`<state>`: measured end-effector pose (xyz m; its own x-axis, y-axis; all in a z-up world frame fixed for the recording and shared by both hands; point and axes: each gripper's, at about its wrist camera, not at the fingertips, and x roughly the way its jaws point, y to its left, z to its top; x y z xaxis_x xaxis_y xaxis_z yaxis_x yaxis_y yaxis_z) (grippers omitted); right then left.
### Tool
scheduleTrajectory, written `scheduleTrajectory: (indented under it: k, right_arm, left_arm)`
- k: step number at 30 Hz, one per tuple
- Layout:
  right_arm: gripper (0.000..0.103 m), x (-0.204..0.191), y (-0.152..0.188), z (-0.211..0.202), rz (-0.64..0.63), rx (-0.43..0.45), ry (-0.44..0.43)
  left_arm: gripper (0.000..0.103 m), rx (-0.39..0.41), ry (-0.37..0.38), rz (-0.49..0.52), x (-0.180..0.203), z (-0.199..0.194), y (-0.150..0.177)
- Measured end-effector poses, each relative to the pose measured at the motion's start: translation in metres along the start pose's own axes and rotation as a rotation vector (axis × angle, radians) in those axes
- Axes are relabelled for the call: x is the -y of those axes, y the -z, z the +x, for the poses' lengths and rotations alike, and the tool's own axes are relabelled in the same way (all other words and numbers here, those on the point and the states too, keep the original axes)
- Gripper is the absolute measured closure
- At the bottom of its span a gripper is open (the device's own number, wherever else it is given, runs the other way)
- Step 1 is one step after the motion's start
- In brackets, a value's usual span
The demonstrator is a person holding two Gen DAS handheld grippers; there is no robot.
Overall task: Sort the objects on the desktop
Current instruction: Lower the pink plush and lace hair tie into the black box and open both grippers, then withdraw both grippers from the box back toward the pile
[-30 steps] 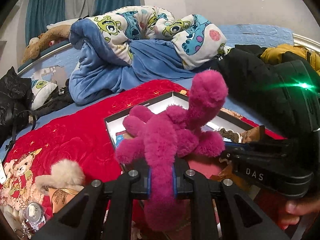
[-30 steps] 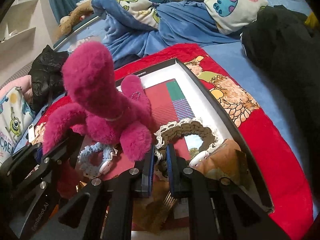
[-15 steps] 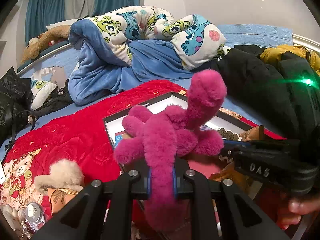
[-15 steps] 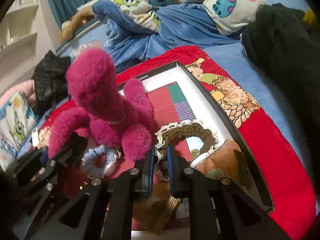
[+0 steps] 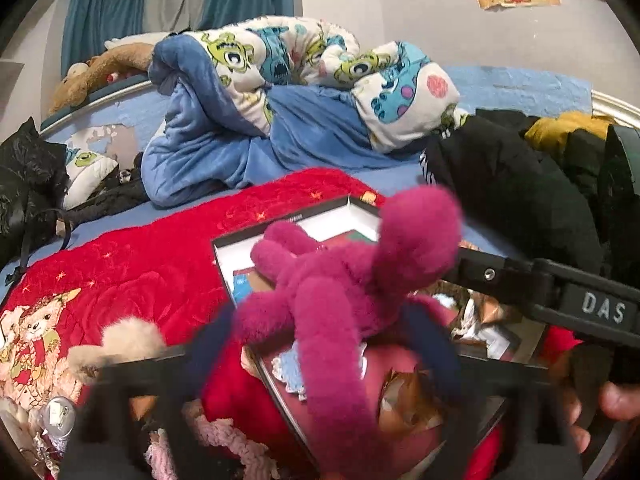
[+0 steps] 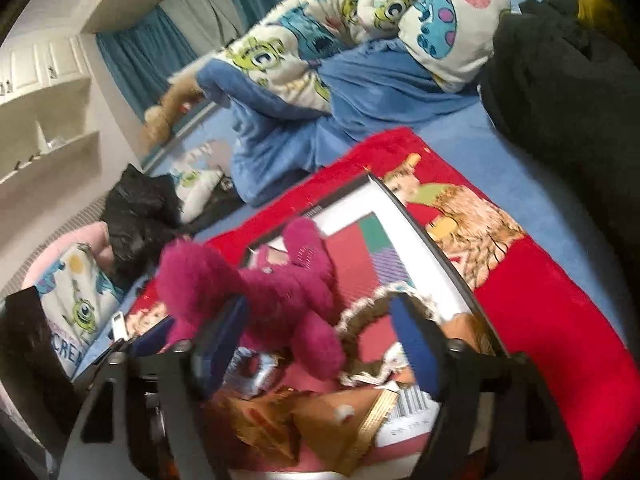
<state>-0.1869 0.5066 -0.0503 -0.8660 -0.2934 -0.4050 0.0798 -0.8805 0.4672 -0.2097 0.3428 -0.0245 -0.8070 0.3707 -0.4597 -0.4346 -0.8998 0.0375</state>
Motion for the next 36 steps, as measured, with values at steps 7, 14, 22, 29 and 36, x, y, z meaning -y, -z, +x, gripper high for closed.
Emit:
scheduleTrajectory:
  k: [7,14,22,29,36]
  right_arm:
    - [0.000,0.000,-0.004,-0.009,-0.010,0.061,0.033]
    - [0.000,0.007,-0.002,-0.010,0.017,0.066,0.023]
    - [0.000,0.006,0.000,-0.018,0.031,0.054,0.031]
    - [0.000,-0.008,-0.013,-0.050,0.057,0.080,0.063]
    - [0.000,-0.061,-0.027,-0.087,0.044,0.114,0.042]
  left_arm:
    - [0.000,0.009,0.033,0.012,0.002,-0.003,0.001]
    - [0.000,0.021,0.027,0.016,0.004,-0.004,0.000]
    - [0.000,0.058,0.034,0.035,0.012,-0.018,-0.006]
    - [0.000,0.077,0.070,0.010,0.014,-0.057,-0.025]
    - [0.000,0.106,0.042,-0.037,-0.012,-0.118,-0.040]
